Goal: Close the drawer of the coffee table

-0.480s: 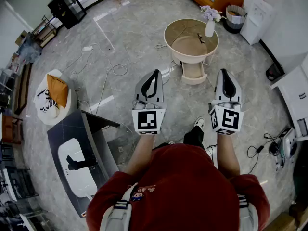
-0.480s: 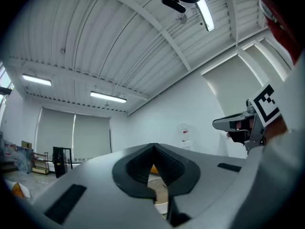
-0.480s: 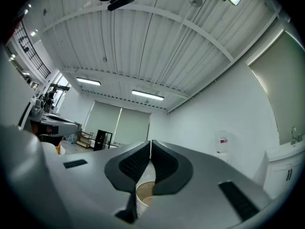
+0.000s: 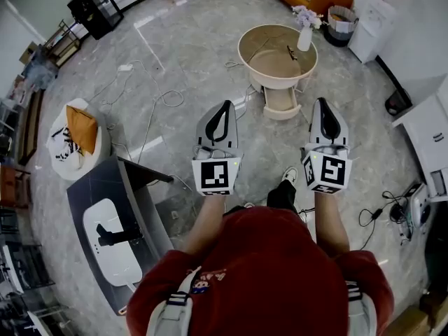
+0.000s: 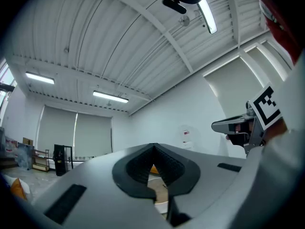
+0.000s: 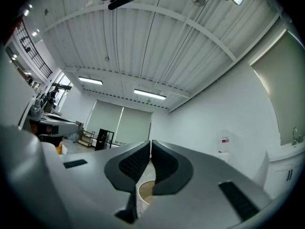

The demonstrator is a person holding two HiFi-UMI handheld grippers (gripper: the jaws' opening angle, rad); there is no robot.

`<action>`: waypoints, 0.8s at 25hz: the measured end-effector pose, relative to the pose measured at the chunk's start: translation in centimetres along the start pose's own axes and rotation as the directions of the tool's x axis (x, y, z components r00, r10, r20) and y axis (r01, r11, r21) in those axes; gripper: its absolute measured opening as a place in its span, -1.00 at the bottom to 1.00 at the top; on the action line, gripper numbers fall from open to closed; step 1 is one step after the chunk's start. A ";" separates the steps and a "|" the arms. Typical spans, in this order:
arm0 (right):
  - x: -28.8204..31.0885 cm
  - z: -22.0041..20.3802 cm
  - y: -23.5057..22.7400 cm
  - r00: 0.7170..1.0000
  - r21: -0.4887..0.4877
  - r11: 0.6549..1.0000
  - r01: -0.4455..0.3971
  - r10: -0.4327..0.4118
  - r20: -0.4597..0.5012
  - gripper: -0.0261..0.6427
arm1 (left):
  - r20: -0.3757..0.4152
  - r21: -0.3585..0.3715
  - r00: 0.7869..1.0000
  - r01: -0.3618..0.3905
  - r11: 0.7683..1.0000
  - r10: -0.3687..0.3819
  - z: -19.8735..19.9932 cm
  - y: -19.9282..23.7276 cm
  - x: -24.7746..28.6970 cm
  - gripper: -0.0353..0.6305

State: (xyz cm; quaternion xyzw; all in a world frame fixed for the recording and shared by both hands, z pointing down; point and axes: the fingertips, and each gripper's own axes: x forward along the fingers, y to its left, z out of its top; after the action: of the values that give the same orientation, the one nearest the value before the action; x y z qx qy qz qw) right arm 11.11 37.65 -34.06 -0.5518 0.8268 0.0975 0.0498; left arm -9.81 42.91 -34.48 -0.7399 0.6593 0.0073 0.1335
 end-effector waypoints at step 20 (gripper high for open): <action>-0.8 -1.2 -1.4 0.995 0.003 0.995 0.096 -0.096 -0.027 -0.84 | -0.027 -0.035 0.999 0.042 0.999 -0.043 -1.9 -0.2 0.6 -0.86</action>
State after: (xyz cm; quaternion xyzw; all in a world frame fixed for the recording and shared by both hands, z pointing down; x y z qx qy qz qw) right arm 12.73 37.60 -32.91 -0.5919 0.8002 0.0856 0.0444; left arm -9.85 42.00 -32.76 -0.7560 0.6450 0.0054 0.1118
